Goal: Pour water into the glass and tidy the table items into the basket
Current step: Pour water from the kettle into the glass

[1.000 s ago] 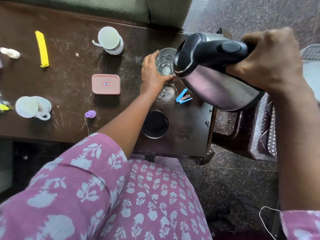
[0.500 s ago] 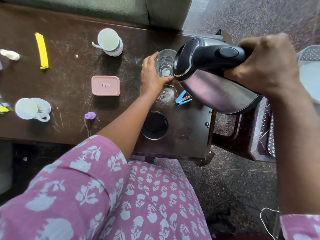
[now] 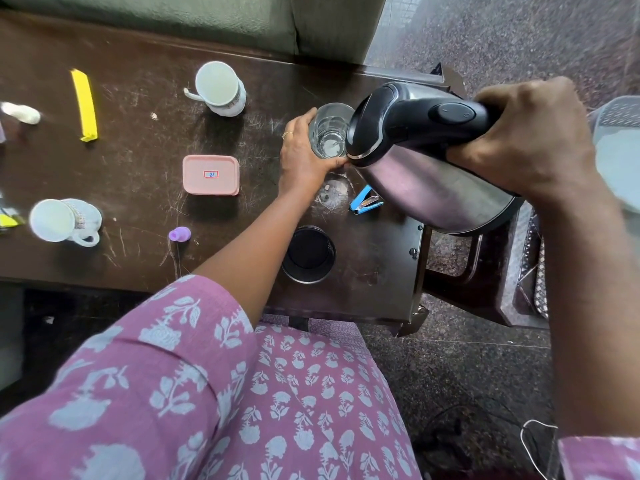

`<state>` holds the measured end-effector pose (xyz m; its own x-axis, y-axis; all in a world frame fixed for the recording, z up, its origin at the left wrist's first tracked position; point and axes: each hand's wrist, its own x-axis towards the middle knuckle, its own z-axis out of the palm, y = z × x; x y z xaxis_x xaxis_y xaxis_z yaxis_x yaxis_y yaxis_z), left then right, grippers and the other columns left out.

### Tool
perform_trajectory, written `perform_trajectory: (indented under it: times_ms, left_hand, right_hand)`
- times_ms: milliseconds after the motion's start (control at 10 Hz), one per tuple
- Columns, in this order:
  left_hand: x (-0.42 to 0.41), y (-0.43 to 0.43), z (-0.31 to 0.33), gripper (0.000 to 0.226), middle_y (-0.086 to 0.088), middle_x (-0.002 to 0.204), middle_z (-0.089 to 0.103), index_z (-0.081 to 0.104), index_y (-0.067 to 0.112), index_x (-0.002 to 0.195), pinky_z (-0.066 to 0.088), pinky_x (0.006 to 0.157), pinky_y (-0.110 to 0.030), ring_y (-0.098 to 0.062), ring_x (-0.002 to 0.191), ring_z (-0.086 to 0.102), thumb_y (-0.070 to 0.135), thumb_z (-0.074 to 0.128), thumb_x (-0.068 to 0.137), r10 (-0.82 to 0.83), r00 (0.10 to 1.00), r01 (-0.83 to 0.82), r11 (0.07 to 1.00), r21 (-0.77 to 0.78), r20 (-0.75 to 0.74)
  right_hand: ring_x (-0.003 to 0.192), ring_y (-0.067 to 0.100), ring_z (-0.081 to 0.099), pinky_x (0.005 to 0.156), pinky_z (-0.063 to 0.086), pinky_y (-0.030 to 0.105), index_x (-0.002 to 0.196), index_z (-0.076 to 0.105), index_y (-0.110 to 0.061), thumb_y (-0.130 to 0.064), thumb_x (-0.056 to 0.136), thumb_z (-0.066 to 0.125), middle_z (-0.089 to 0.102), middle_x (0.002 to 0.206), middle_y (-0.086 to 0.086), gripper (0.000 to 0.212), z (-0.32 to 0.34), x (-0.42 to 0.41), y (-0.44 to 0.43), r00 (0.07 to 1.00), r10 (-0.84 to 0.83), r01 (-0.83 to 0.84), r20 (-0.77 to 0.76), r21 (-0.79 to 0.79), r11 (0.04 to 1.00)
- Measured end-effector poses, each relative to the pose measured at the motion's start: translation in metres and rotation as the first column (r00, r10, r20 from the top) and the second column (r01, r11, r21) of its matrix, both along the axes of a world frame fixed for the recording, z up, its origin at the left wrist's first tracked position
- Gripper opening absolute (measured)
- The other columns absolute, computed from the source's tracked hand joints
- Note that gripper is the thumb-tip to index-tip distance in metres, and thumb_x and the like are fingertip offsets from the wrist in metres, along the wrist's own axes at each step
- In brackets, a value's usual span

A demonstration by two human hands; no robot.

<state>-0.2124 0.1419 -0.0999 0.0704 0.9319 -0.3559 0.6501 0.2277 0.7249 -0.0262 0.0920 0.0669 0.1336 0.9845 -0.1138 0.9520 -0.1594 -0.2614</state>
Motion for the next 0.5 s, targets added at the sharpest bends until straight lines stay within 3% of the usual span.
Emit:
perform_trajectory:
  times_ms: [200,500]
  left_hand:
    - [0.0002,0.0004,-0.0004,0.084,-0.004,0.14,0.04,0.037,0.019,0.136,0.031,0.106,-0.029,-0.018,0.13,0.038,0.025,0.081,0.065,0.006,1.0,-0.006,1.0,-0.007,0.001]
    - [0.0001,0.0003,-0.0012,0.083,-0.004,0.138,0.041,0.038,0.02,0.135,0.031,0.106,-0.029,-0.018,0.129,0.038,0.026,0.081,0.065,0.014,1.0,-0.014,1.0,-0.005,0.009]
  right_hand:
    - [0.072,0.045,0.061,0.07,0.053,0.048,0.087,0.069,-0.006,-0.047,0.061,0.054,0.062,0.073,0.031,0.051,0.0001,0.0006,0.002,1.0,0.001,0.0,0.021,-0.016,1.0]
    - [0.075,0.046,0.061,0.072,0.052,0.049,0.092,0.07,-0.009,-0.065,0.054,0.04,0.063,0.077,0.03,0.074,0.0033,-0.003,0.0047,0.999,0.021,-0.02,0.034,-0.03,0.999]
